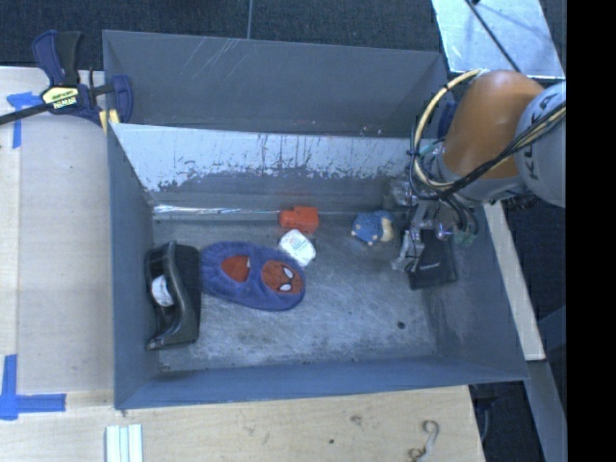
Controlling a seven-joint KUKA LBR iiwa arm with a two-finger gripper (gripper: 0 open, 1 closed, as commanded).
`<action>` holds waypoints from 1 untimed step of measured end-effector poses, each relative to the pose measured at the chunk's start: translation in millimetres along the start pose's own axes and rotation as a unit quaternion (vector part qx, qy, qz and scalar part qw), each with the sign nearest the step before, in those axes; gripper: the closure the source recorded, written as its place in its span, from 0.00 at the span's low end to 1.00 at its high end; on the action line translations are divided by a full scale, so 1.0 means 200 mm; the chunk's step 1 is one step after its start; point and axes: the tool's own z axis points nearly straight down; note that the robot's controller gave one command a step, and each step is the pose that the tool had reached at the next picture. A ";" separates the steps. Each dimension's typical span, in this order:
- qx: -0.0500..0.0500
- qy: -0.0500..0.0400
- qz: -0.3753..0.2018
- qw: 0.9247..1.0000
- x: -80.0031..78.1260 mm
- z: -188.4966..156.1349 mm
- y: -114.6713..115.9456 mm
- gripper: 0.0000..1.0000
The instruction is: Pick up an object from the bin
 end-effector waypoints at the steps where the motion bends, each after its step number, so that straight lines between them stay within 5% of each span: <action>1: 0.000 -0.002 0.045 0.999 0.01 0.06 0.04 0.00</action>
Offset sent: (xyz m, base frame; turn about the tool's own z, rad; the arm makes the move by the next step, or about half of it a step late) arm -0.0029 0.0084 -0.0134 0.0889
